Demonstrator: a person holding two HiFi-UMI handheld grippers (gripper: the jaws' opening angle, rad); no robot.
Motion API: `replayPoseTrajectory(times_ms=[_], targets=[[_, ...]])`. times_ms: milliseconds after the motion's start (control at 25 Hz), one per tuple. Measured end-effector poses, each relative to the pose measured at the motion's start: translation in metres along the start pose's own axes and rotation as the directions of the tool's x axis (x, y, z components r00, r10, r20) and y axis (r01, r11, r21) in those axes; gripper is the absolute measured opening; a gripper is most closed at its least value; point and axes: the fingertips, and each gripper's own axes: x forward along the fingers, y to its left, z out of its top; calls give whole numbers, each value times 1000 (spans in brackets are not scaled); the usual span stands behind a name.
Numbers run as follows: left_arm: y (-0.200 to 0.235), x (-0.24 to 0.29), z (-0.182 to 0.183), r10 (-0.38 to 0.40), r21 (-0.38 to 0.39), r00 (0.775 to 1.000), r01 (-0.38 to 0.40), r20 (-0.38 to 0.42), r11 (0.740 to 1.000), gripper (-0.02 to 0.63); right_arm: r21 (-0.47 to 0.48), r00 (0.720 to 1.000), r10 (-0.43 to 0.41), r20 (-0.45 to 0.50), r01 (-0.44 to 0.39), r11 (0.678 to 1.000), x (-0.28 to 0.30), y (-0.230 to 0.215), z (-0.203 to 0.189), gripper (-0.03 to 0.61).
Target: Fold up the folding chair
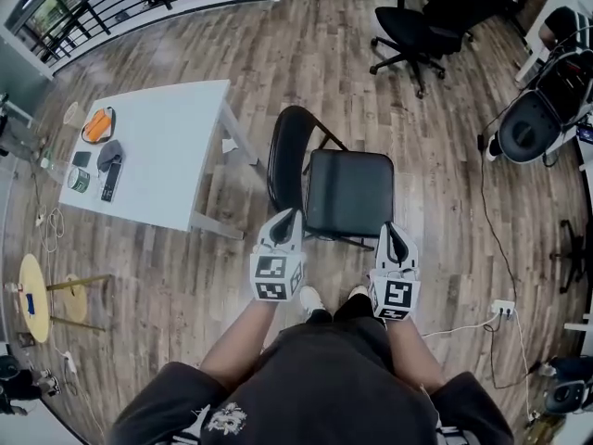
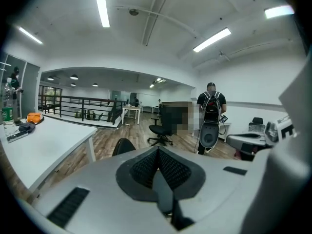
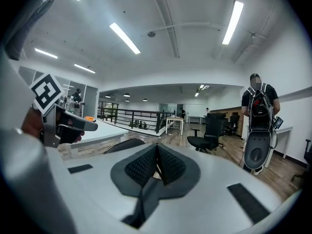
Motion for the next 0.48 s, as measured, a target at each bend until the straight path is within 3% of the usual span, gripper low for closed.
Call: replayPoseTrajectory(times_ms=[360,480], targets=[[40,56,0,104,9,992,-104,-68,995,5,32,998,6,-70,-4,999,59,-30,-29,12],[54,80,-2,160,48,982,-156,-101,987,5,42,995,23,-96,-19,999,87,-47,-44,12]])
